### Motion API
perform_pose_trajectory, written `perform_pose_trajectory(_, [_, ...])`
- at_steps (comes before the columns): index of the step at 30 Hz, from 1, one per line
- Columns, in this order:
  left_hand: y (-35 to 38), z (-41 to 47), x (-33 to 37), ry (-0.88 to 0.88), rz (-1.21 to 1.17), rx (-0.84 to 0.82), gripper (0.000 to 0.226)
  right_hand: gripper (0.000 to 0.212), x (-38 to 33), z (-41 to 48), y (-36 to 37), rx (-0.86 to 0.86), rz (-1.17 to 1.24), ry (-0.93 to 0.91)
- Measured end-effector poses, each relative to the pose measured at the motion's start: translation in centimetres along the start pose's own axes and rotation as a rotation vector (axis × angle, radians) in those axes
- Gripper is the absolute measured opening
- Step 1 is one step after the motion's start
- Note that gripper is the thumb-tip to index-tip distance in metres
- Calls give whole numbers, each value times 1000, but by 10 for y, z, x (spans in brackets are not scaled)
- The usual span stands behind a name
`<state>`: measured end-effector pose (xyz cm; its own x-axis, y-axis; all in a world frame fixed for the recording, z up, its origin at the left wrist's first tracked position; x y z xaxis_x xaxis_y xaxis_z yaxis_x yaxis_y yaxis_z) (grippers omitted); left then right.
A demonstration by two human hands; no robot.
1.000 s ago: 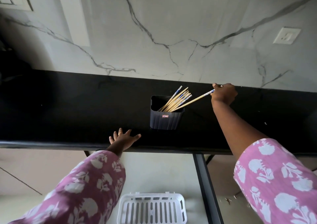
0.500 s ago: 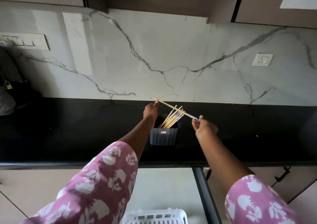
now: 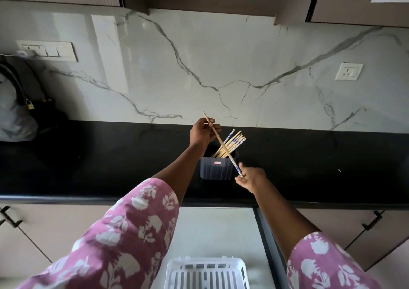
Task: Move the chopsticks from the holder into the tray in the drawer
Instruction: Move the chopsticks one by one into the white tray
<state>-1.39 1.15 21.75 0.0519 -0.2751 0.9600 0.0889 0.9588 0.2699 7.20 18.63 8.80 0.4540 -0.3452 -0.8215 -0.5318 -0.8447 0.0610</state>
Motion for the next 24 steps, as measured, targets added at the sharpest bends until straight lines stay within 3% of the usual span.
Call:
perform_pose_trajectory(3, [-8, -6, -6, 16, 72, -4, 27, 28, -40, -6, -1, 188, -554, -459])
perform_pose_trajectory(5, [-12, -11, -14, 8, 90, -5, 28, 23, -55, -21, 22, 97, -606, -654])
perform_pose_trajectory(9, [-24, -21, -32, 1, 125, -4, 29, 18, -61, -44, 66, -62, -809, -864])
perform_pose_trajectory(13, [-44, -28, -57, -56, 127, 24, 27, 14, -35, -47, 88, -112, -996, -915])
perform_pose_trajectory(19, [-93, -37, -119, -276, 126, 64, 19, 17, 34, -26, 90, -163, -1098, -763])
perform_pose_trajectory(22, [-144, -39, -139, -318, 512, 168, 43, 16, 75, -17, 82, -206, -1115, -695])
perform_pose_trajectory(24, [-167, -38, -151, -329, 846, 136, 46, 14, 101, -14, 78, -260, -1125, -650])
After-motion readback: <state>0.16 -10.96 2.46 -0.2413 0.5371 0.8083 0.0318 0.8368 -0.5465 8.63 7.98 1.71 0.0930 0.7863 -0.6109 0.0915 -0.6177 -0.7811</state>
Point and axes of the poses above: each hand's wrist, its own z-axis towards the middle knuckle, its own y-axis out of the palm, x = y × z, the point moved 9 cm from there along z, towards the middle knuckle, and after that the axes turned 2 degrees about -z, right-handed, at the moved point
